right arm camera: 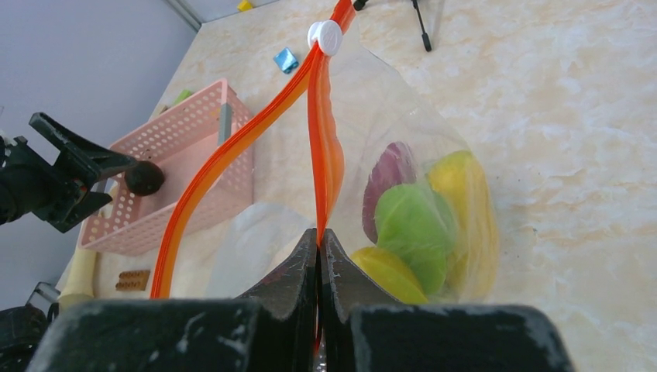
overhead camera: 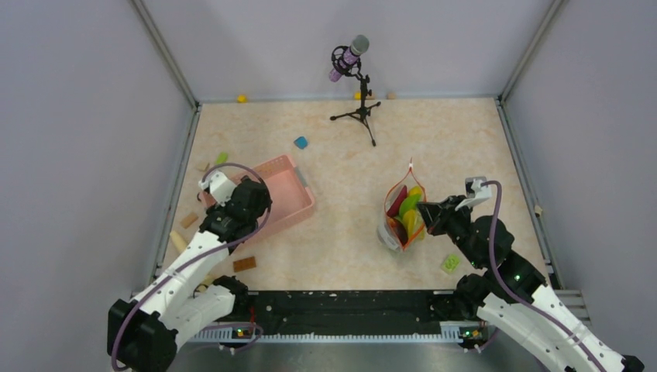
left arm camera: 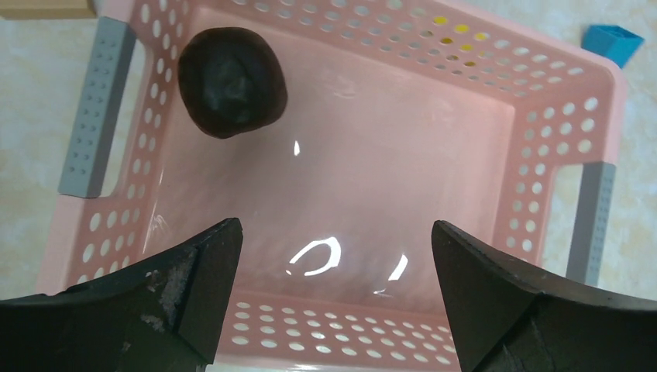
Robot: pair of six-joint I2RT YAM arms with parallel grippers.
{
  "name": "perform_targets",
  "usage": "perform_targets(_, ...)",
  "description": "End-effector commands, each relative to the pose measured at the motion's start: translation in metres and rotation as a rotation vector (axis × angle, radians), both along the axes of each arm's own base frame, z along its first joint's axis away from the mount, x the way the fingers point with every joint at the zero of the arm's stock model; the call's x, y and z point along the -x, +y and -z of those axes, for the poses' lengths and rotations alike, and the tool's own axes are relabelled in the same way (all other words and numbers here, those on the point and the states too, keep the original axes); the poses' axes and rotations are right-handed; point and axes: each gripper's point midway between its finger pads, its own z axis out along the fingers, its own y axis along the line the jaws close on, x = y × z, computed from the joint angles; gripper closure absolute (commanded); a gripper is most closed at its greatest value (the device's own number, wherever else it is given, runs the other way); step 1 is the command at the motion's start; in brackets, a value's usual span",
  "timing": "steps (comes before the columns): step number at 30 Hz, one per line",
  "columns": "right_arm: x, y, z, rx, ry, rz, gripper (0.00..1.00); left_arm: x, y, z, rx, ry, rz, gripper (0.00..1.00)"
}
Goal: Place the food in the zip-top bag and seal the zipper
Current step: Pick up the fake fruit from the bin.
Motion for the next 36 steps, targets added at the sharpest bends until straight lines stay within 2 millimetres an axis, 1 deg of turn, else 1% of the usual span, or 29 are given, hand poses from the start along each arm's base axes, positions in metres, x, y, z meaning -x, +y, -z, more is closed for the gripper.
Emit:
perform_targets(1, -0.005, 0.0, -0.003, -0.009, -0.016, 0.017, 1.0, -0.004, 0.02, 0.002, 0.01, -0.031, -0.139, 0.03)
perform_targets(4, -0.006, 0.002, 0.001, -0.001, -0.005, 0.015, 1.0, -0.005, 0.032, 0.002, 0.002, -0.054, -0.209, 0.03)
perform_targets(9, -0.005, 0.002, -0.001, -0.003, -0.009, 0.009, 1.0, -0.012, 0.054, 0.001, -0.001, -0.092, -0.311, 0.03)
perform_targets(12, -0.006, -0.001, -0.002, -0.004, -0.015, 0.025, 1.0, -0.024, 0.057, 0.002, 0.045, -0.131, -0.312, 0.03)
perform_targets(16, -0.005, -0.002, -0.005, -0.014, -0.024, 0.029, 1.0, -0.033, 0.062, 0.008, 0.06, -0.132, -0.313, 0.03)
perform_targets(21, -0.003, -0.001, -0.007, -0.019, -0.027, 0.015, 1.0, -0.041, 0.078, 0.025, 0.05, -0.085, -0.356, 0.03)
perform_targets(28, 0.002, 0.004, -0.01, -0.028, -0.029, -0.021, 1.0, -0.062, 0.083, 0.051, 0.12, -0.047, -0.367, 0.04)
perform_targets(34, 0.001, 0.003, -0.009, -0.026, -0.027, -0.013, 1.0, -0.068, 0.093, 0.069, 0.124, 0.01, -0.434, 0.04)
perform_targets(36, -0.002, 0.0, -0.006, -0.02, -0.025, 0.005, 1.0, -0.069, 0.094, 0.071, 0.123, 0.013, -0.443, 0.04)
